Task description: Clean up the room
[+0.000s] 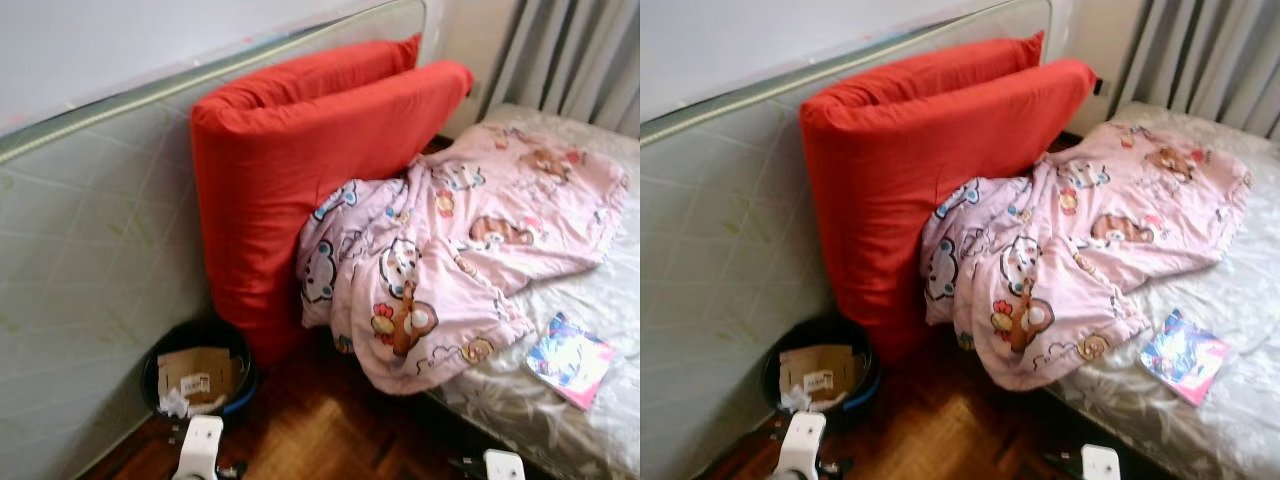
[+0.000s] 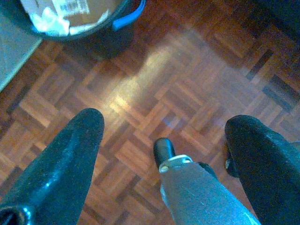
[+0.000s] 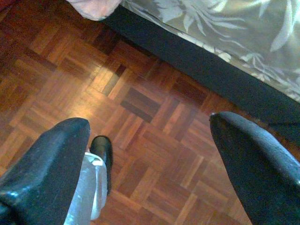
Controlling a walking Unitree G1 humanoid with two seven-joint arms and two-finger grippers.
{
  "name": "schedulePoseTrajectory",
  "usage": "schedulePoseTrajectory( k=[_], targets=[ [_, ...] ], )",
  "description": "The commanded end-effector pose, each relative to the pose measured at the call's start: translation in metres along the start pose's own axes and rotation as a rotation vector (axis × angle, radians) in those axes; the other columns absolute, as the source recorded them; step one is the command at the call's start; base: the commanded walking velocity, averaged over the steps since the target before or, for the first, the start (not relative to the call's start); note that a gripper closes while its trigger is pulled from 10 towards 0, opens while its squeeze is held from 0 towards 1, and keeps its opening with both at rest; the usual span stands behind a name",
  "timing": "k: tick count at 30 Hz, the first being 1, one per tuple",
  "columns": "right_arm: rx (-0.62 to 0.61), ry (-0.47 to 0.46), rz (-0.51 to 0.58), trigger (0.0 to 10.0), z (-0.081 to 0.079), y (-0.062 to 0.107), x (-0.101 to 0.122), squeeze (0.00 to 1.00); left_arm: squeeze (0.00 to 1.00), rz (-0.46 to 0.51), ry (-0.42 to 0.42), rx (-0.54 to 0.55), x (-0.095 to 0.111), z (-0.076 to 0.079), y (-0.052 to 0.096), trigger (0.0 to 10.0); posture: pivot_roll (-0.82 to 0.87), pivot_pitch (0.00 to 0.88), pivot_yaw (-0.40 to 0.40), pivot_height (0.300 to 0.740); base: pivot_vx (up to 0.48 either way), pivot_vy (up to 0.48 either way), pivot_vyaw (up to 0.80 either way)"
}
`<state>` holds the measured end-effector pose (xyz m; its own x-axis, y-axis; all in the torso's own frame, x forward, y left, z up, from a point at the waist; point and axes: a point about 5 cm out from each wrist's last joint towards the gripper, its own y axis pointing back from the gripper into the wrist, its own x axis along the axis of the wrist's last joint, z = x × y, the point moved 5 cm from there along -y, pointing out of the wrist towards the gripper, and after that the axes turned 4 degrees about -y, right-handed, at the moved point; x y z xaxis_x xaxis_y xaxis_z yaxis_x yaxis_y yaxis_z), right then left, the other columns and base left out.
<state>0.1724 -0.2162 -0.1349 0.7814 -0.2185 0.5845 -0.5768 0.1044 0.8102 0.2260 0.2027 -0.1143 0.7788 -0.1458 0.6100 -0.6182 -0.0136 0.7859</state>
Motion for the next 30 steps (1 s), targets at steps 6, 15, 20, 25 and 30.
schedulePoseTrajectory(
  k=[6, 15, 20, 25, 30],
  targets=[
    [-0.002, -0.015, -0.017, 10.0, 0.0002, 0.0002, -0.0033, 0.0, 0.0, -0.024, -0.005, 0.002, -0.0065, -0.0011, 0.0009, 10.0, 0.0, 0.0, 0.007, 0.74, 0.0, -0.381, -0.79],
    [0.001, -0.012, -0.008, 10.0, -0.0003, -0.0001, -0.0012, 0.0, 0.0, -0.023, -0.005, 0.001, -0.0056, -0.0011, 0.0007, 10.0, 0.0, 0.0, 0.008, 0.74, 0.0, -0.382, -0.6],
    [-0.001, -0.017, 0.003, 10.0, -0.0002, 0.0, 0.0001, 0.0, 0.0, -0.023, -0.006, 0.0, -0.0055, -0.0009, 0.0007, 10.0, -0.01, 0.0, 0.008, 0.74, 0.0, -0.38, 0.0],
    [-0.002, -0.015, 0.0, 10.0, 0.0002, 0.0, 0.0, 0.0, 0.0, -0.023, -0.007, -0.001, -0.0055, -0.0007, 0.0007, 10.0, -0.01, 0.0, 0.008, 0.74, 0.0, -0.379, 0.0],
    [-0.003, -0.011, -0.003, 10.0, 0.0001, -0.0001, -0.0005, 0.0, 0.0, -0.023, -0.008, -0.002, -0.0054, -0.0007, 0.0007, 10.0, -0.01, 0.0, 0.009, 0.74, 0.0, -0.382, 0.0]
  ],
)
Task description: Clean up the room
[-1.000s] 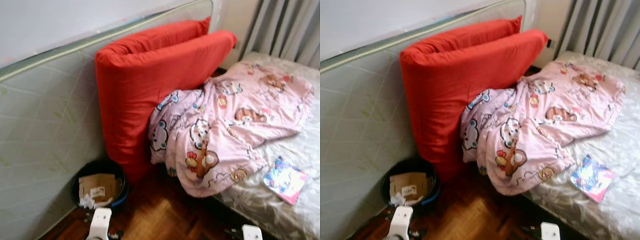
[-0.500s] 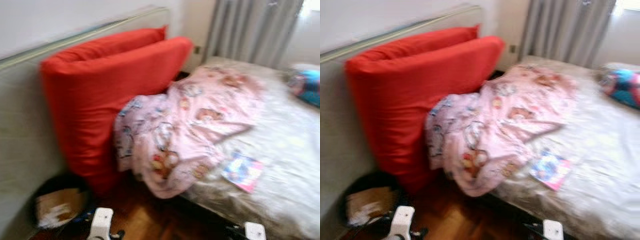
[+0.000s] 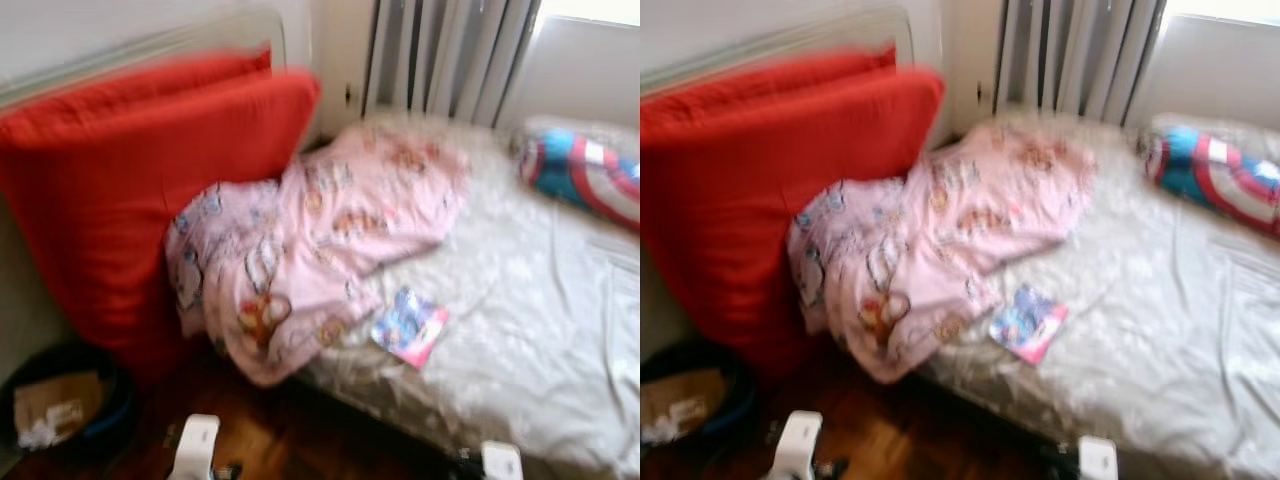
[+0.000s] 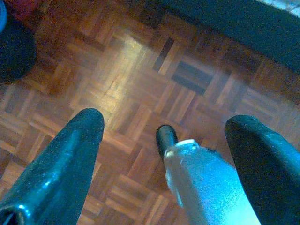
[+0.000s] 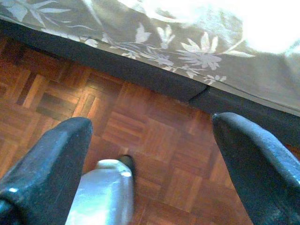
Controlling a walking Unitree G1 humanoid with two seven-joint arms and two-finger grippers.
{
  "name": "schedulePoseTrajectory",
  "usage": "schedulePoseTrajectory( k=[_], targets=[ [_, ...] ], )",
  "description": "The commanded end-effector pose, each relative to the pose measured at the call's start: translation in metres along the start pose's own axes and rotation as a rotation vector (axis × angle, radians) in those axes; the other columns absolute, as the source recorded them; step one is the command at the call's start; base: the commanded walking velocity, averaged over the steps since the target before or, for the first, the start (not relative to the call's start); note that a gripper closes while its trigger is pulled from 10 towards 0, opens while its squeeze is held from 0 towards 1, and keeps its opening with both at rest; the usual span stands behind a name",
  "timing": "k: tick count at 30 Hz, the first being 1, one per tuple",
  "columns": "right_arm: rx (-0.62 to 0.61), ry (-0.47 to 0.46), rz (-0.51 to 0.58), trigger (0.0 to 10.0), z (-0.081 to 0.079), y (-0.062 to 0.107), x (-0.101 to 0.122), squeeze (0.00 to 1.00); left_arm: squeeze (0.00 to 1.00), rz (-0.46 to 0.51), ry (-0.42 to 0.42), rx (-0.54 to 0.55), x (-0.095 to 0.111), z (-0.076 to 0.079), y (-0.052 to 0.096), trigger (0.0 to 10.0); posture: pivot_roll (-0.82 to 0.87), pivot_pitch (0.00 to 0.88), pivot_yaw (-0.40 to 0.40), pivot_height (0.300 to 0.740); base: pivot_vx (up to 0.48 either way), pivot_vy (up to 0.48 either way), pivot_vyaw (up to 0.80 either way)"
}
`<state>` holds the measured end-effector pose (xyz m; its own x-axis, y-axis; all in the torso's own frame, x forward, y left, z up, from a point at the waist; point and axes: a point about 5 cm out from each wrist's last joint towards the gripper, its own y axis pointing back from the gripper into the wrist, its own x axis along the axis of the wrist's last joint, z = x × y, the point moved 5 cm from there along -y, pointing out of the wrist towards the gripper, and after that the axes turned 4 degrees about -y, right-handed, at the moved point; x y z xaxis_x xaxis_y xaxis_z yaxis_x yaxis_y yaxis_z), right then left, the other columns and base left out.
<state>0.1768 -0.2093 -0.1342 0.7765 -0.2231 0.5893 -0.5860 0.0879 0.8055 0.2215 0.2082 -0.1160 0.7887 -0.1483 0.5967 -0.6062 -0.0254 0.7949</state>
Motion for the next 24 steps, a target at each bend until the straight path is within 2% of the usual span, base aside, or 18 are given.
schedulePoseTrajectory(
  k=[1, 24],
  targets=[
    [-0.022, -0.003, -0.011, 10.0, 0.008, 0.0014, -0.003, 0.0, 0.0, -0.007, -0.006, -0.011, 0.0, 0.0041, -0.0006, 10.0, -0.01, 0.0, 0.009, 0.74, 0.0, -0.379, 0.0],
    [-0.022, -0.002, -0.007, 10.0, 0.0075, 0.0009, -0.0013, 0.0, 0.0, -0.004, -0.006, -0.016, 0.0014, 0.0044, -0.0009, 10.0, -0.01, 0.0, 0.008, 0.74, 0.0, -0.38, 0.0]
  ],
)
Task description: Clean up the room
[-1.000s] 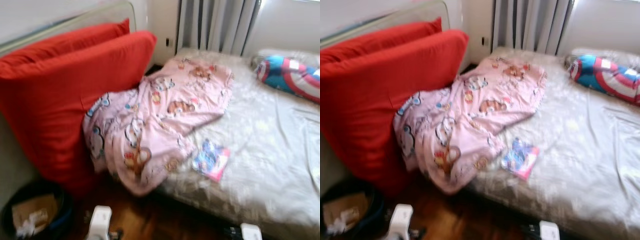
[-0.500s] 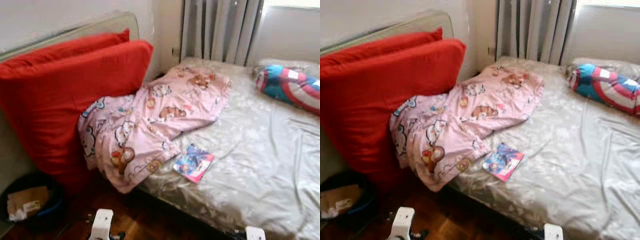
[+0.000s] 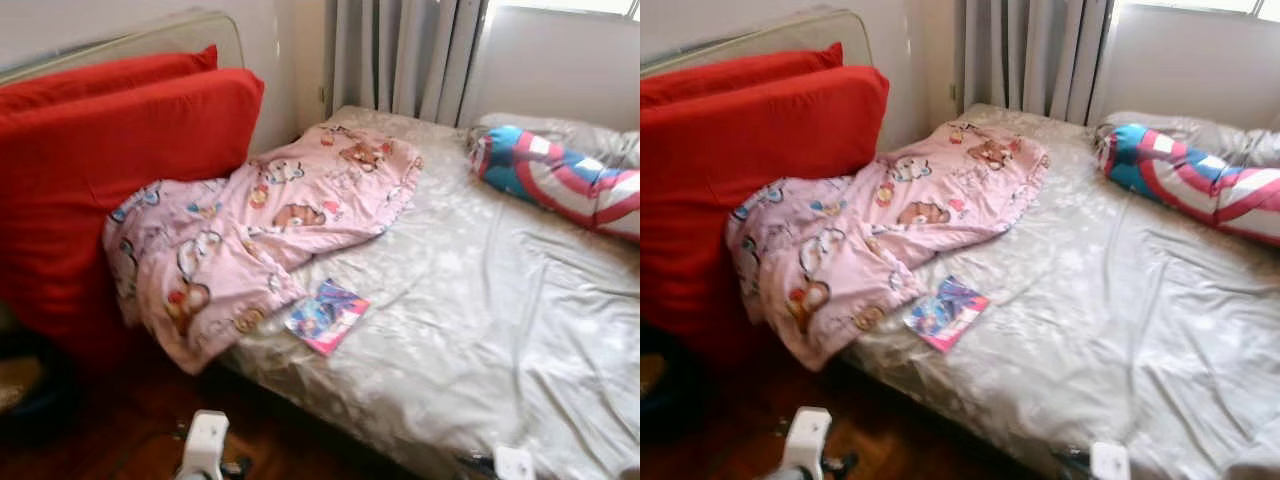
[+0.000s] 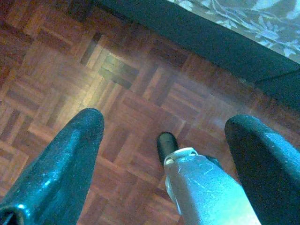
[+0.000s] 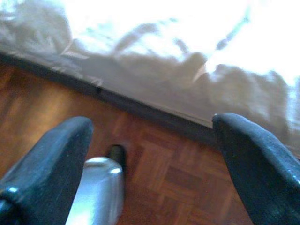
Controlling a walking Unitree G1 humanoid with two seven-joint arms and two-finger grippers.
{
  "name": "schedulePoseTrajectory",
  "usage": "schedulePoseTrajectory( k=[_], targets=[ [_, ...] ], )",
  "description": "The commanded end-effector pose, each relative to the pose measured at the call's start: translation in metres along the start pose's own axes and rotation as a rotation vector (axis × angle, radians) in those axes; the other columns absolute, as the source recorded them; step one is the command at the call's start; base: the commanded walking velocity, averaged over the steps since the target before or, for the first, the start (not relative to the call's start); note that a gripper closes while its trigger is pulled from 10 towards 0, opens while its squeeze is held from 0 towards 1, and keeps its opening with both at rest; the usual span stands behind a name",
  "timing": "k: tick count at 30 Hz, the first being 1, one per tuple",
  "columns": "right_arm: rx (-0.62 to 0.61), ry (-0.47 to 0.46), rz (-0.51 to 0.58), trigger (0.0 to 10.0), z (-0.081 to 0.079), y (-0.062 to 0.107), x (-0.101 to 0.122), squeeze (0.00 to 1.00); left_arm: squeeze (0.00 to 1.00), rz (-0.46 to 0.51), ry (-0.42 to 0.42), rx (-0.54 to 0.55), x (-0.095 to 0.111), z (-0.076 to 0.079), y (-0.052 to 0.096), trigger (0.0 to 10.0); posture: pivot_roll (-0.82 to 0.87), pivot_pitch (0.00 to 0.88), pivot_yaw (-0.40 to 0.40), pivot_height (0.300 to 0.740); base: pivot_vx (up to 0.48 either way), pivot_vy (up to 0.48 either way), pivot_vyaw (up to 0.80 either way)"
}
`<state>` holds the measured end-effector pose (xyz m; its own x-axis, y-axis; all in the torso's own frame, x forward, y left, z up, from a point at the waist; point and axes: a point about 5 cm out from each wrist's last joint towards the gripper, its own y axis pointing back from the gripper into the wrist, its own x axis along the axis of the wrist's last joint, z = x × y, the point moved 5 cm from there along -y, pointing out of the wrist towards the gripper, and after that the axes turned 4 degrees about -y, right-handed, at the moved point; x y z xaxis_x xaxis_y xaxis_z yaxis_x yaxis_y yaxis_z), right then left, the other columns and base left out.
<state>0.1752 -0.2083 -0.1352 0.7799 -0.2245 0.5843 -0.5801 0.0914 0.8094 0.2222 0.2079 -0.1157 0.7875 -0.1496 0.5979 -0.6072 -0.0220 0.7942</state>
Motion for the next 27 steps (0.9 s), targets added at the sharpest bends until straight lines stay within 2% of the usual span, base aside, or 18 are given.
schedulePoseTrajectory(
  k=[1, 6, 27],
  targets=[
    [-0.017, -0.001, -0.001, 10.0, 0.008, 0.0007, 0.0007, 0.0, 0.0, -0.006, -0.005, -0.013, 0.0007, 0.0042, -0.0008, 10.0, -0.01, 0.0, 0.008, 0.74, 0.0, -0.379, 0.0],
    [-0.021, -0.006, -0.006, 10.0, 0.0086, 0.0007, 0.0, 0.0, 0.0, -0.005, -0.003, -0.013, 0.0009, 0.0044, -0.0008, 10.0, -0.01, 0.0, 0.007, 0.74, 0.0, -0.379, -0.11],
    [-0.016, -0.004, -0.013, 10.0, 0.0071, 0.0002, 0.0, 0.0, 0.0, -0.002, -0.006, -0.014, 0.0023, 0.0037, -0.001, 10.0, -0.01, 0.0, 0.009, 0.74, 0.0, -0.382, -0.76]
  ],
)
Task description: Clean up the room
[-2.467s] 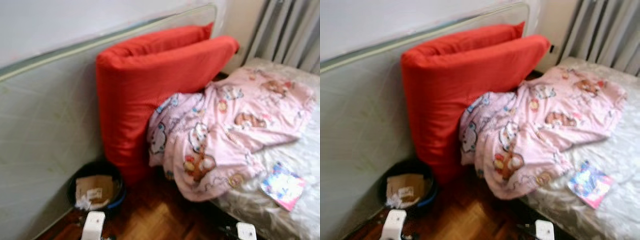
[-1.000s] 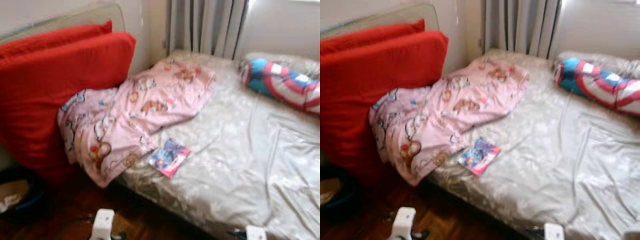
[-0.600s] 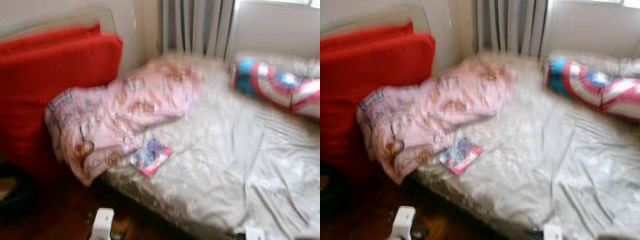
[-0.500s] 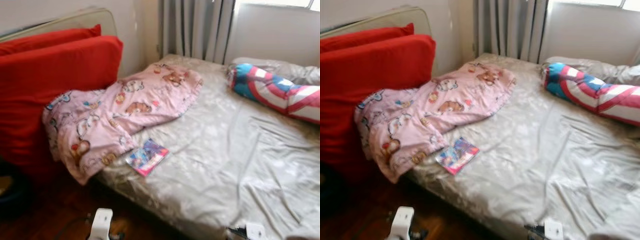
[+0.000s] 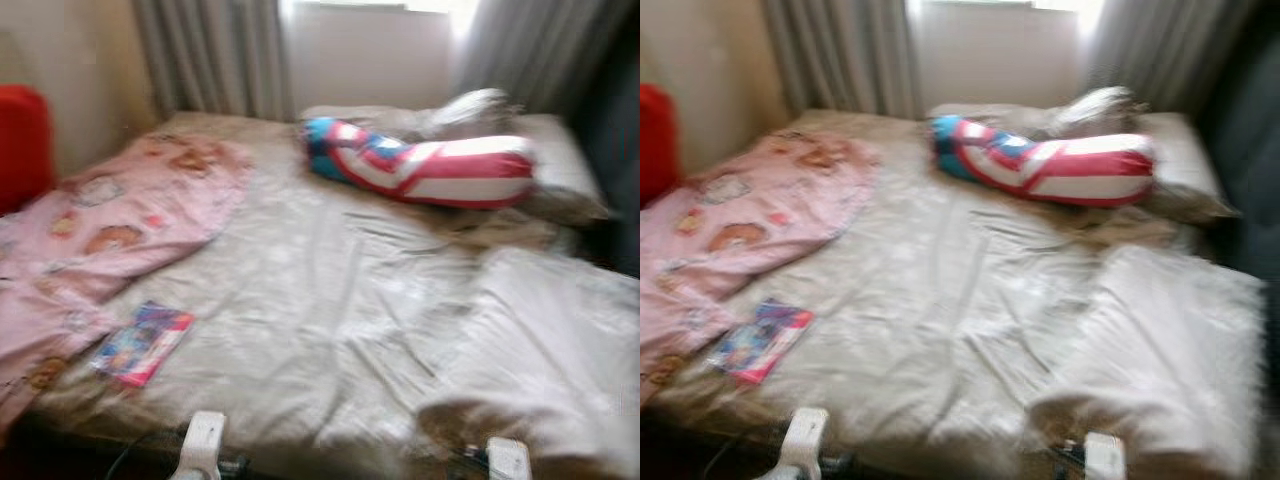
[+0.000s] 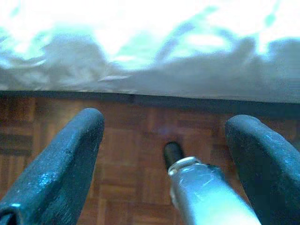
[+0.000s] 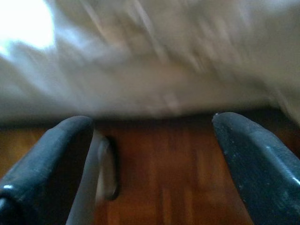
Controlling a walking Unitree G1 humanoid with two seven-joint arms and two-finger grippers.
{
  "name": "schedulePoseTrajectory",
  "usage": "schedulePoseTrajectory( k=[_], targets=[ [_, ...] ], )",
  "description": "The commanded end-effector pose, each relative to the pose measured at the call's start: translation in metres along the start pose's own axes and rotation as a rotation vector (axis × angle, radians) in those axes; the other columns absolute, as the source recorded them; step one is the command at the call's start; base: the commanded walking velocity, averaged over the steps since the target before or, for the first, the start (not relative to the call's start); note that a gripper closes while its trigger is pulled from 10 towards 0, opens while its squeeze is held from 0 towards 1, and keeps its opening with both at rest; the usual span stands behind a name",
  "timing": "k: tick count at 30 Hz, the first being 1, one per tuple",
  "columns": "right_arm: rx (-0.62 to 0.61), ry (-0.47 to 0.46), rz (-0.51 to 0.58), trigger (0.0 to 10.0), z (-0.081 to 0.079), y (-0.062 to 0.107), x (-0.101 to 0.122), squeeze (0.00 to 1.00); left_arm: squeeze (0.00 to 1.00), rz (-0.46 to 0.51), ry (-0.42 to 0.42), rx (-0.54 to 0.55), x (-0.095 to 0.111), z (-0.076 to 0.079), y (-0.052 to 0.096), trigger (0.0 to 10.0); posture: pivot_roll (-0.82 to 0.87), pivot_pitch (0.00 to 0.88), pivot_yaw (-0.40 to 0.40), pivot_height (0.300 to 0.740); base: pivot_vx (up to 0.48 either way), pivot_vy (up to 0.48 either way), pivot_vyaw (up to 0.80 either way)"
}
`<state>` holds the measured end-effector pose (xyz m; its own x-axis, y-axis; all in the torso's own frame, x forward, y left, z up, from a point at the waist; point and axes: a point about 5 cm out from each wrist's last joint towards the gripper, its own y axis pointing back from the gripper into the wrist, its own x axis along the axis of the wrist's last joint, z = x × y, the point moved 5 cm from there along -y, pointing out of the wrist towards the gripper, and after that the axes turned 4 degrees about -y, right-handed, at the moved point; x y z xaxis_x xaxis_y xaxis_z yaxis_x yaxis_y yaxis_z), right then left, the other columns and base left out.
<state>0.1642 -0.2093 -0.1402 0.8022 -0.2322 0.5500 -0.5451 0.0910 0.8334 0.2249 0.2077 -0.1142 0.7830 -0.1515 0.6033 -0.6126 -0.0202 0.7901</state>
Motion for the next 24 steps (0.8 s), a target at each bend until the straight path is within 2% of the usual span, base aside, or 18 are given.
schedulePoseTrajectory(
  k=[1, 10, 24],
  targets=[
    [-0.007, 0.0, 0.029, 10.0, 0.0032, -0.0016, 0.0114, 0.0, 0.0, -0.009, -0.004, -0.013, -0.0007, 0.0039, -0.0005, 10.0, -0.01, 0.0, 0.009, 0.74, 0.0, -0.382, -0.75],
    [-0.008, -0.008, 0.034, 10.0, 0.0028, -0.0017, 0.0124, 0.0, 0.0, -0.009, -0.007, -0.01, -0.0002, 0.0031, -0.0006, 10.0, -0.01, 0.0, 0.01, 0.74, 0.0, -0.378, -0.75],
    [0.01, -0.022, 0.067, 10.0, -0.0002, -0.0014, 0.0163, 0.0, 0.0, -0.013, -0.002, -0.004, -0.0011, 0.0016, -0.0003, 10.0, -0.03, 0.0, 0.019, 0.74, 0.0, 0.0, 0.0]
  ],
)
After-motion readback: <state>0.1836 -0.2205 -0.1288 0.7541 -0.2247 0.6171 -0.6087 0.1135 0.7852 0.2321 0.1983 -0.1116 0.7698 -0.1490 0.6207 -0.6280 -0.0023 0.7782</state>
